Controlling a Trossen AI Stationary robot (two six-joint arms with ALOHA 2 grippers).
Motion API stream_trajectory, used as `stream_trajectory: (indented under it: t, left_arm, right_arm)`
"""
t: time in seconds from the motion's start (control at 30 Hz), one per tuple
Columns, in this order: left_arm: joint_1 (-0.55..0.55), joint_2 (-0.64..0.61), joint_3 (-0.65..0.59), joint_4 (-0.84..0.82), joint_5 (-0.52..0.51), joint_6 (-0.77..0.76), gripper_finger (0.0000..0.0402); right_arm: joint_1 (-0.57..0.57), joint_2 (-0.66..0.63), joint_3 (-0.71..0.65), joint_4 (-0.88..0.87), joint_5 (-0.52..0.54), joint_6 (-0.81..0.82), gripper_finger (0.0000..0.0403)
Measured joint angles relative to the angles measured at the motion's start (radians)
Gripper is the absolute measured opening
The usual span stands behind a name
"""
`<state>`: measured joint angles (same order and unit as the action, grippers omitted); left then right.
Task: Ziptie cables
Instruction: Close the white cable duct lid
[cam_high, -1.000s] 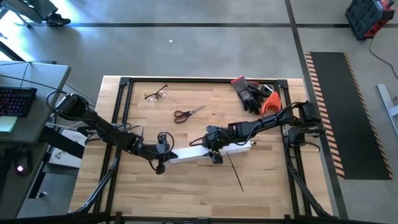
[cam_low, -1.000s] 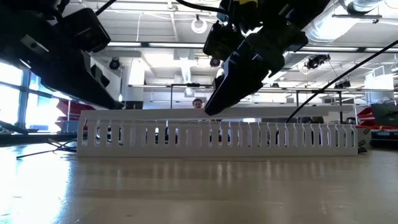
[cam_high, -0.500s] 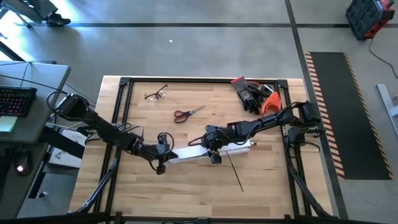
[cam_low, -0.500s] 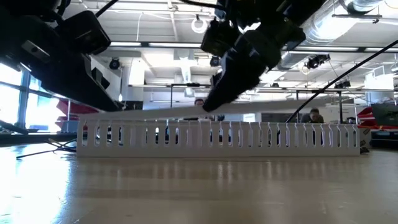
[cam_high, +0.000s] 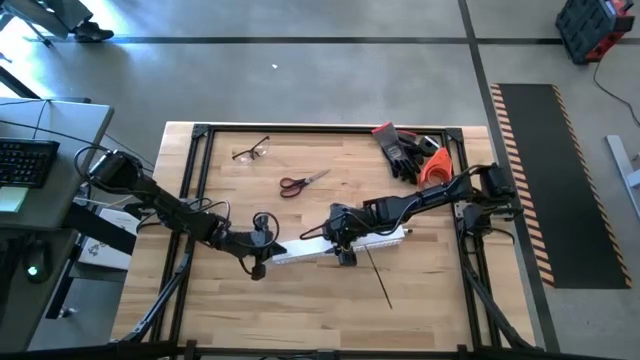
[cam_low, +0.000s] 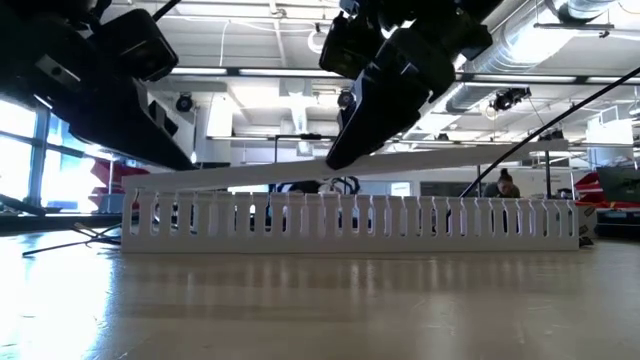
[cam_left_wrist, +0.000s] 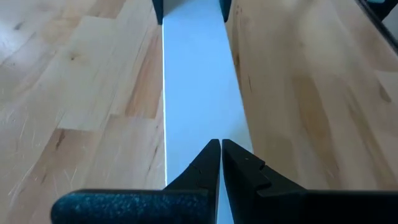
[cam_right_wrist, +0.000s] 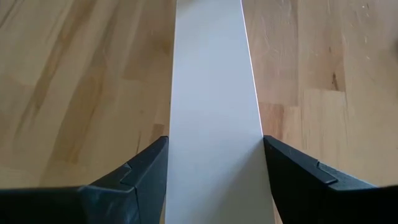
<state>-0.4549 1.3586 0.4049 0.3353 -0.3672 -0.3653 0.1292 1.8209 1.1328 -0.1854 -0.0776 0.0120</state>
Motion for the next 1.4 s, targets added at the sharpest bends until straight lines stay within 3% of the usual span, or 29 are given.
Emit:
stream_trajectory:
  t: [1.17, 1.27, 1.4]
  left_arm:
    - [-0.001, -0.002, 0.001, 0.010, -0.034, 0.055, 0.0000]
    - [-0.002, -0.004, 0.001, 0.019, -0.031, 0.055, 0.0000]
    - [-0.018, -0.004, 0.001, 0.025, -0.026, 0.055, 0.0000]
  right_arm:
    - [0.015, 0.011, 0.196, -0.242, 0.006, -0.011, 0.0208]
    - [0.015, 0.011, 0.209, -0.259, 0.013, -0.020, 0.0092]
    - [0.015, 0.020, 0.209, -0.263, -0.004, -0.030, 0.0044]
